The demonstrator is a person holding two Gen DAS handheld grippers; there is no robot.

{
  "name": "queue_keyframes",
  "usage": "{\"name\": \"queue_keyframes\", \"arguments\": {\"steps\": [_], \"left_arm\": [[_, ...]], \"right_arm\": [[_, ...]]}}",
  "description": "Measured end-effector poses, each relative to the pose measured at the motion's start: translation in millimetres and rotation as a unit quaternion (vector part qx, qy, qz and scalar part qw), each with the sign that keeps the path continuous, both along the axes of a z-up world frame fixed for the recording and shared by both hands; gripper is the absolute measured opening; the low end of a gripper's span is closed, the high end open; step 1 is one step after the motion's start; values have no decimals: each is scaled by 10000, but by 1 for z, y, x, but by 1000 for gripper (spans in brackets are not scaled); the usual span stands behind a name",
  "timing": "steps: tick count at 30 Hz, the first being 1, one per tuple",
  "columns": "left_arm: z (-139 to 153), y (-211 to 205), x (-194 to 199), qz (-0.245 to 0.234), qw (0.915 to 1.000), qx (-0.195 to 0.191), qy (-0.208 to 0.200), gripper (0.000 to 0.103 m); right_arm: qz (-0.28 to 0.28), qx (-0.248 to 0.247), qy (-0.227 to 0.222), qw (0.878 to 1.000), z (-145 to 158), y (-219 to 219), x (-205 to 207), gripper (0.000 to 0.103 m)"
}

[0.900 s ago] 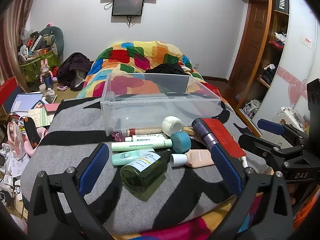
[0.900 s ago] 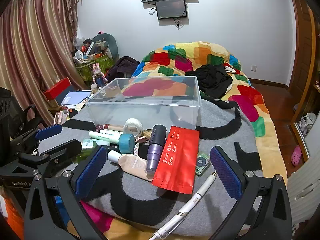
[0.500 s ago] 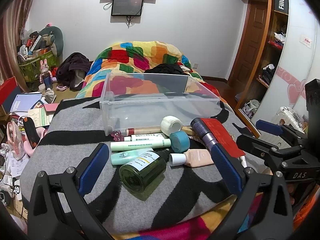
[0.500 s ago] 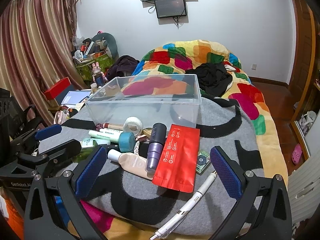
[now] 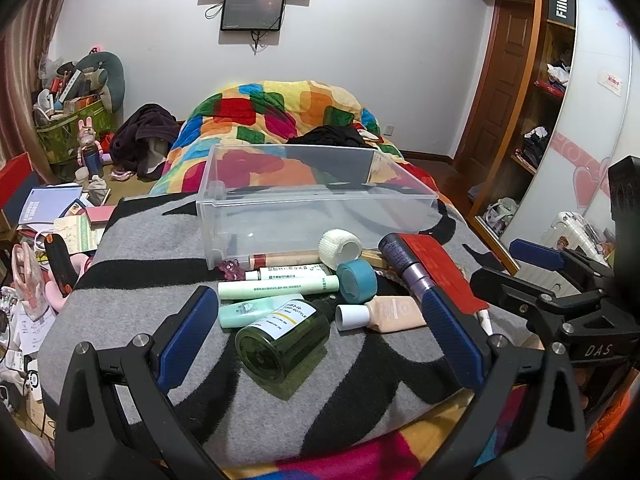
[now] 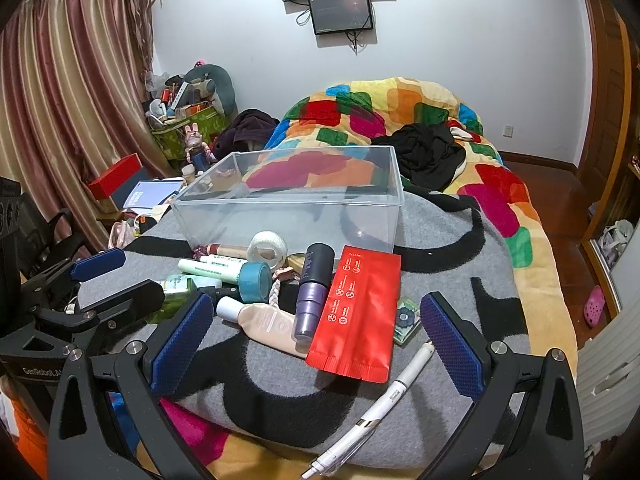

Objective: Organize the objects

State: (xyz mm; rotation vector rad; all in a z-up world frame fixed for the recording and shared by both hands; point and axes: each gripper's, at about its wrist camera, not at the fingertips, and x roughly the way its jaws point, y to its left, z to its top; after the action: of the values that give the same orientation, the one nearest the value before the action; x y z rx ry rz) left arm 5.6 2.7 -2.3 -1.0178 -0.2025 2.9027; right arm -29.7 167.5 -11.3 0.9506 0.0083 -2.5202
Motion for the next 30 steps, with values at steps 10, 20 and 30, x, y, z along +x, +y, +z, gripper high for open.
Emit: {"name": "queue_keyframes", "arguments": {"steps": [10, 20, 30], "left_arm": [[-2, -1, 0, -33, 10000, 2, -1, 103], [-2, 0, 1, -63, 10000, 4, 5, 103], [-1, 1, 1, -77, 10000, -4, 10, 103]], "right_arm": [[13, -10, -25, 10000, -2, 0, 2, 103], [-11, -13, -49, 10000, -4, -1, 4, 103], [-18, -22, -69, 10000, -3, 1, 0, 103]]}}
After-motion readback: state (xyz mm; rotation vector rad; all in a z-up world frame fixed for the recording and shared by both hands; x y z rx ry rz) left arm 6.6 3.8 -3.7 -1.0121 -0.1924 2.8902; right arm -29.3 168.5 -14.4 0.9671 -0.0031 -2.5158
